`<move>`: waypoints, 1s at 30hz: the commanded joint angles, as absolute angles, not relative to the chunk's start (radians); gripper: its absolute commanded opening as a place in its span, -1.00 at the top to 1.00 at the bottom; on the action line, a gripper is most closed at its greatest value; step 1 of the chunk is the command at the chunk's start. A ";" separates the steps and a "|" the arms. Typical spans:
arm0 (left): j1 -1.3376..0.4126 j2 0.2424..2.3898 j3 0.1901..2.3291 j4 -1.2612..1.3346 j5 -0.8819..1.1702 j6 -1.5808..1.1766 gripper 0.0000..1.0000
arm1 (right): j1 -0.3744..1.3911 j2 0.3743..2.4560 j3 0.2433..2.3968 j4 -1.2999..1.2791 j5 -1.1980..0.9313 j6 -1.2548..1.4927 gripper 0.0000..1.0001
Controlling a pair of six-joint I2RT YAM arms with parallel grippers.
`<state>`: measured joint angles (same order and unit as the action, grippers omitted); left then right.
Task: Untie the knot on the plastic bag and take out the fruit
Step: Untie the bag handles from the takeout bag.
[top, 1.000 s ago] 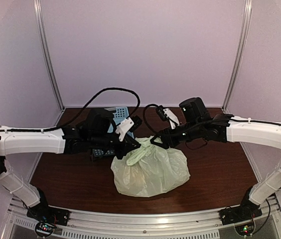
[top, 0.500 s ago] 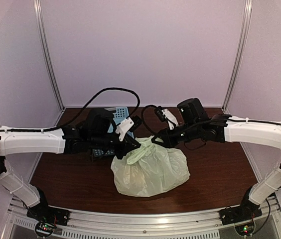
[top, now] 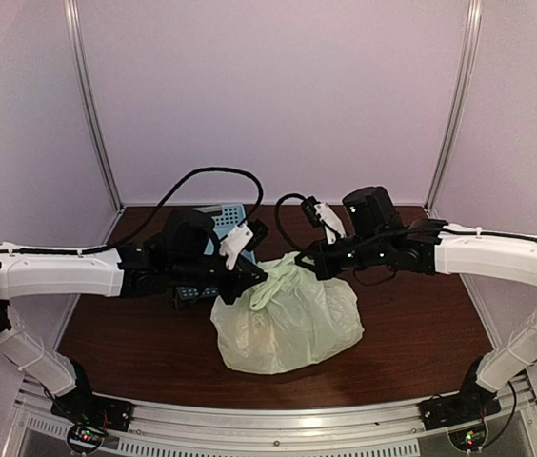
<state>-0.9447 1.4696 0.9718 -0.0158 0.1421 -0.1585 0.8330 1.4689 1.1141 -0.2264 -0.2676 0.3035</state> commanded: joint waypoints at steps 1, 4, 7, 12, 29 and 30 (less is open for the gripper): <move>-0.946 1.428 0.937 0.021 0.110 -0.184 1.00 | 0.825 1.428 1.081 -0.211 -0.196 0.328 1.00; -0.946 1.420 0.928 0.028 0.102 -0.190 1.00 | 0.822 1.423 1.071 -0.209 -0.187 0.337 1.00; -0.946 1.415 0.920 0.033 0.099 -0.196 1.00 | 0.816 1.418 1.064 -0.210 -0.173 0.346 1.00; -0.943 1.407 0.905 0.035 0.077 -0.204 1.00 | 0.806 1.410 1.049 -0.212 -0.157 0.363 1.00; -0.938 1.374 0.850 0.078 0.123 -0.216 1.00 | 0.794 1.370 1.024 -0.196 -0.236 0.358 0.46; -0.938 1.372 0.847 0.087 0.137 -0.215 1.00 | 0.793 1.371 1.032 -0.203 -0.244 0.351 0.31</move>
<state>-0.9440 1.3979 0.8791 0.0551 0.0978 -0.2085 0.8104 1.3987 1.0325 -0.1936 -0.2253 0.3687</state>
